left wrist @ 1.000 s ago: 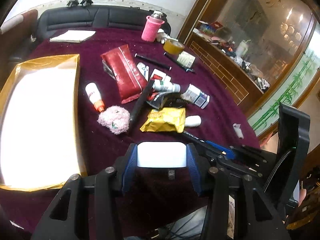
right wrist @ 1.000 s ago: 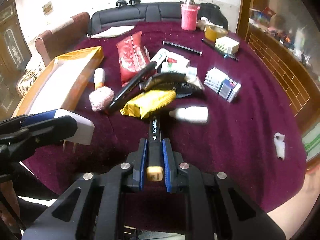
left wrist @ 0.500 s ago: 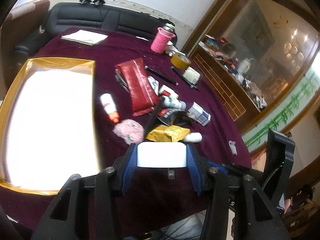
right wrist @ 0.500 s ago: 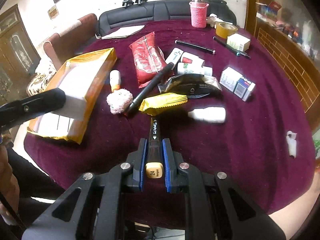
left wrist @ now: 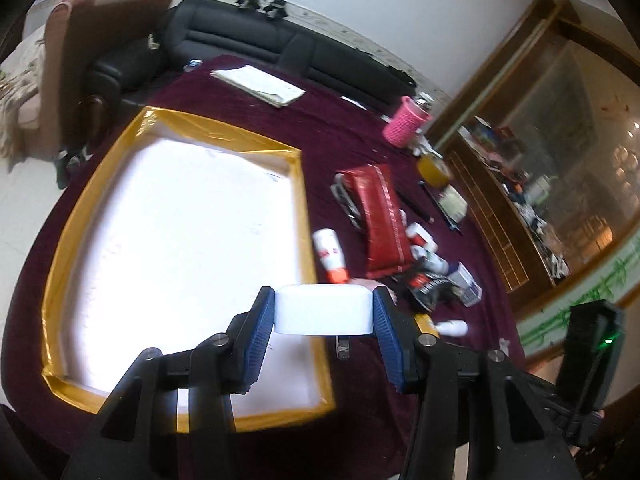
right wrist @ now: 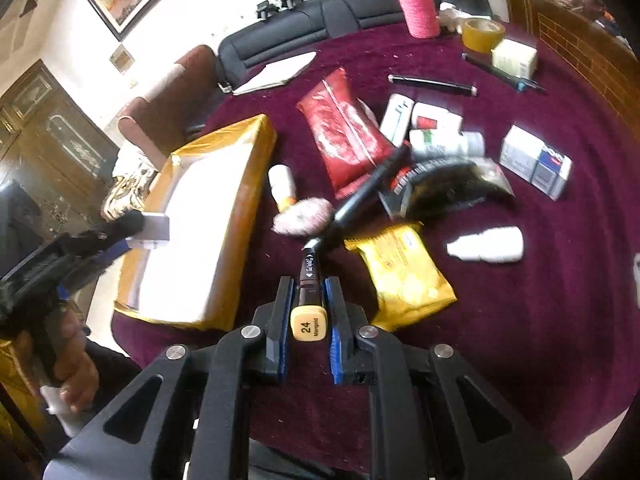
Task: Organize objects
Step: 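Carry the black marker and white plug into the yellow-rimmed tray with both tools, then release the marker and plug into the tray with both tools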
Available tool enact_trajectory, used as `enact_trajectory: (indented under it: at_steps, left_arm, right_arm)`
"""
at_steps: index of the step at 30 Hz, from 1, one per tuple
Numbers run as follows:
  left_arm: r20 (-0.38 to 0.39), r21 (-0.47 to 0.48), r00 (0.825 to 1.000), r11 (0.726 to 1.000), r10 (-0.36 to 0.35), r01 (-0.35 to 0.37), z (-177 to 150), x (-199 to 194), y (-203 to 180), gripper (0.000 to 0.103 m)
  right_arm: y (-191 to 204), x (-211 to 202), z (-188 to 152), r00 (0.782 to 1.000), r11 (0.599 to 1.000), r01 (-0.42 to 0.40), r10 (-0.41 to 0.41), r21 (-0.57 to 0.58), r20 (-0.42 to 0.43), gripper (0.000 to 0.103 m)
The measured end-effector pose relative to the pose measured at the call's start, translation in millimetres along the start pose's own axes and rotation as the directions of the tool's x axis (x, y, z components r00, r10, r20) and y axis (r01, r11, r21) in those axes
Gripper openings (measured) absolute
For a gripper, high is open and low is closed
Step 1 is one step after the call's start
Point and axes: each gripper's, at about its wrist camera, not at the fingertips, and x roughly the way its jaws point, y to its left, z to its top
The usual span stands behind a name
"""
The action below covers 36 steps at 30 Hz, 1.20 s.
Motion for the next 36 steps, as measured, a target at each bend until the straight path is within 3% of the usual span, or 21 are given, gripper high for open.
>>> enact_trajectory:
  at_steps: [6,10,17,20,27,29,31,33,35,36]
  left_arm:
    - [0.026,-0.043,0.998,0.997,0.062,-0.061,17.7,5.7,21.2,0.044]
    - [0.01,-0.106,0.992,0.987,0.122,-0.121,29.9,22.5,49.0,0.044]
    - [-0.026,-0.086,0.978,0.975,0.205,-0.206,13.8,33.9,66.1,0.044]
    - [-0.047,-0.058,0.964,0.963,0.262,-0.264,7.4,41.1,68.0,0.044]
    - [-0.046,-0.106,0.97,0.965,0.238,-0.241,-0.3,39.5,80.0,0.044]
    - [-0.038,-0.117,0.976,0.969,0.216,-0.219,-0.9,37.1,82.4,0.045]
    - [-0.046,-0.136,0.981,0.972,0.188,-0.193,-1.4,35.8,85.9,0.053]
    - [-0.03,-0.176,0.987,0.971,0.157,-0.16,-1.9,30.9,88.1,0.062]
    - [0.003,-0.198,0.99,0.971,0.14,-0.137,-2.9,22.7,84.2,0.066]
    - [0.017,-0.197,0.99,0.971,0.139,-0.133,-3.3,18.6,80.8,0.066]
  right_arm:
    - [45.2,0.6,41.9,0.994,0.992,-0.076,0.083,-0.101,0.069,0.013]
    - [89.1,38.3,57.9,0.994,0.977,-0.081,0.094,-0.199,0.059,0.013]
    - [123.2,104.9,22.9,1.0,0.954,0.013,-0.014,-0.3,-0.001,0.013]
    - [127.1,121.4,10.2,0.999,0.948,0.006,-0.022,-0.319,-0.047,0.013]
    - [131.8,141.7,-4.0,0.995,0.94,-0.001,-0.033,-0.342,-0.094,0.013]
    - [126.5,143.3,-7.7,0.994,0.949,-0.026,-0.01,-0.314,-0.113,0.014]
    - [119.0,144.2,-8.8,0.99,0.961,-0.075,0.04,-0.265,-0.135,0.014]
    - [115.2,137.5,-9.9,0.987,0.966,-0.124,0.097,-0.227,-0.13,0.018]
    - [111.4,124.4,-9.3,0.986,0.967,-0.153,0.135,-0.205,-0.102,0.044]
    - [108.4,116.3,-7.7,0.986,0.967,-0.162,0.149,-0.196,-0.078,0.049]
